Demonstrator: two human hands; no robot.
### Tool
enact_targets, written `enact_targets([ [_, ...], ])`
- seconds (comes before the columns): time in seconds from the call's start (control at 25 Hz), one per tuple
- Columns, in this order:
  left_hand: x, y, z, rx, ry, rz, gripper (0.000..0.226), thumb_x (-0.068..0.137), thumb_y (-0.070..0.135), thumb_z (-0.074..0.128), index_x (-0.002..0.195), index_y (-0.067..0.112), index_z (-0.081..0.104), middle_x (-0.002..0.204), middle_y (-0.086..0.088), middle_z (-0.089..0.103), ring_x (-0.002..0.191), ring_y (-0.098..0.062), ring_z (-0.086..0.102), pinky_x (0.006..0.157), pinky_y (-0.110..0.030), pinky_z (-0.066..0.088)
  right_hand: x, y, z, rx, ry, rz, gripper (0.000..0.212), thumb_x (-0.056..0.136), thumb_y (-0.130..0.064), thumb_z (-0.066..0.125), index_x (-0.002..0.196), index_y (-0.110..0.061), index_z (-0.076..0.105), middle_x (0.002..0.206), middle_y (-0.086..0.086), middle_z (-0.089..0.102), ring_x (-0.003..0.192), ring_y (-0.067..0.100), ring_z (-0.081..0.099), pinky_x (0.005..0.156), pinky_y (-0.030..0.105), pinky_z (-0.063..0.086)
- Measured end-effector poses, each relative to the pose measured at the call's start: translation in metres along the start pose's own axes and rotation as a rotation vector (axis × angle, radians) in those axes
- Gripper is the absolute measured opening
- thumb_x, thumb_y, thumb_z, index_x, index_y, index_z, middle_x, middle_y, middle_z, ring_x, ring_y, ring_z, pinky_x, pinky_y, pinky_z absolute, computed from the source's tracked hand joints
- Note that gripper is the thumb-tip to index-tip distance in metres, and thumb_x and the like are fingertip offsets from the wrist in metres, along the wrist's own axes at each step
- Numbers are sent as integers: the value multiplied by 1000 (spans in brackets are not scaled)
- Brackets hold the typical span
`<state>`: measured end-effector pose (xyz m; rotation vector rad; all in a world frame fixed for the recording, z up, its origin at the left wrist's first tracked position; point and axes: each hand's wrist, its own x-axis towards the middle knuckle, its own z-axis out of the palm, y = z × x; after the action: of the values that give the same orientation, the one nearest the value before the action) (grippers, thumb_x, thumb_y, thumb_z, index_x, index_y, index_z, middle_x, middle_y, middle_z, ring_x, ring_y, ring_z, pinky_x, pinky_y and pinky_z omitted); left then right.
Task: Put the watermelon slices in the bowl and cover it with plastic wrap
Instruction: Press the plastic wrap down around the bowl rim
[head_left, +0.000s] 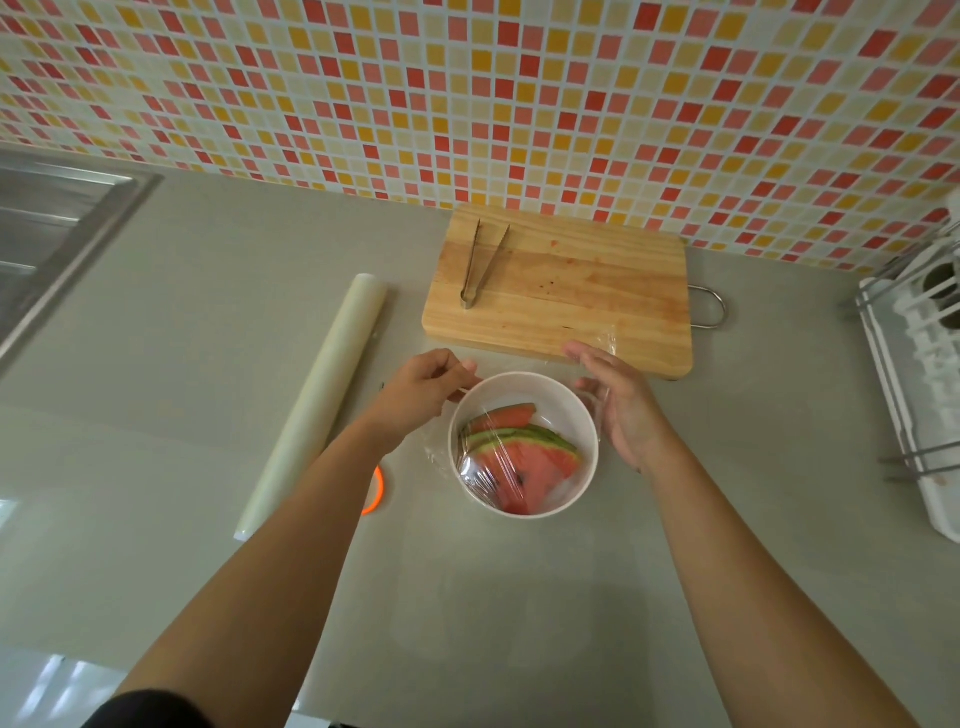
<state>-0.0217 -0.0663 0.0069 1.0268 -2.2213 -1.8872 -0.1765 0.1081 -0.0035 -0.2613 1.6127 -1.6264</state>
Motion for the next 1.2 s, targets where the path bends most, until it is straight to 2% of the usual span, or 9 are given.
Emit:
enact_targets([
  [0.12,0,-3,2,63,36,58,30,95,36,53,71,19,56,78,5,68,52,5,53,52,-11,41,2,3,-2,-25,-11,-9,19,81,-28,59,96,-31,70,88,-19,68,69,4,47,65,16,44],
  [0.2,-1,-4,3,82,74,68,38,96,45,45,73,18,60,68,7,61,51,-2,50,57,-18,43,2,4,-5,-44,-33,-12,18,85,-19,59,91,-30,72,67,-19,63,60,2,46,55,14,42],
  [0.36,-1,0,-6,222,16,27,56,93,58,38,79,14,69,72,4,67,60,-12,60,72,-30,50,0,-5,-10,-57,-146,58,15,84,-20,58,80,-22,72,80,-6,66,73,9,54,65,20,43],
  [0.52,-5,0,-14,324,-55,53,48,92,48,51,80,5,69,73,0,71,67,-10,67,74,-27,50,-6,-11,-12,-113,-296,200,26,76,-40,59,88,-19,70,86,-2,69,83,12,63,75,26,47],
  [0.64,-8,-1,-16,220,-55,53,36,92,34,58,81,1,63,79,-7,70,65,-8,64,62,-19,44,-6,-11,-11,-48,-236,197,36,76,-41,54,93,-13,69,90,4,68,88,16,61,82,30,45],
  [0.76,-9,-1,-13,135,-29,69,28,95,29,54,73,12,53,88,-2,71,55,-4,63,52,-11,40,-7,-8,-5,-10,-174,117,41,78,-41,54,100,-8,66,96,7,66,90,18,60,86,32,44],
  [0.96,-11,-3,-2,173,39,42,34,98,36,46,69,18,41,98,0,73,52,-15,57,69,-32,47,-16,4,9,20,25,81,45,74,-51,55,98,-15,69,90,2,67,80,17,61,74,31,48],
  [1.12,-6,3,3,129,86,-3,36,98,36,45,67,17,40,93,-1,72,52,-12,52,60,-28,46,-20,10,16,16,132,43,48,73,-61,51,95,-22,70,56,-10,62,58,11,59,59,29,45],
  [1.2,-4,5,7,112,119,-16,36,98,35,45,67,16,42,90,-4,71,63,-13,54,61,-28,45,-21,12,19,57,162,40,49,72,-63,51,95,-24,70,62,-5,62,67,18,60,66,34,49],
])
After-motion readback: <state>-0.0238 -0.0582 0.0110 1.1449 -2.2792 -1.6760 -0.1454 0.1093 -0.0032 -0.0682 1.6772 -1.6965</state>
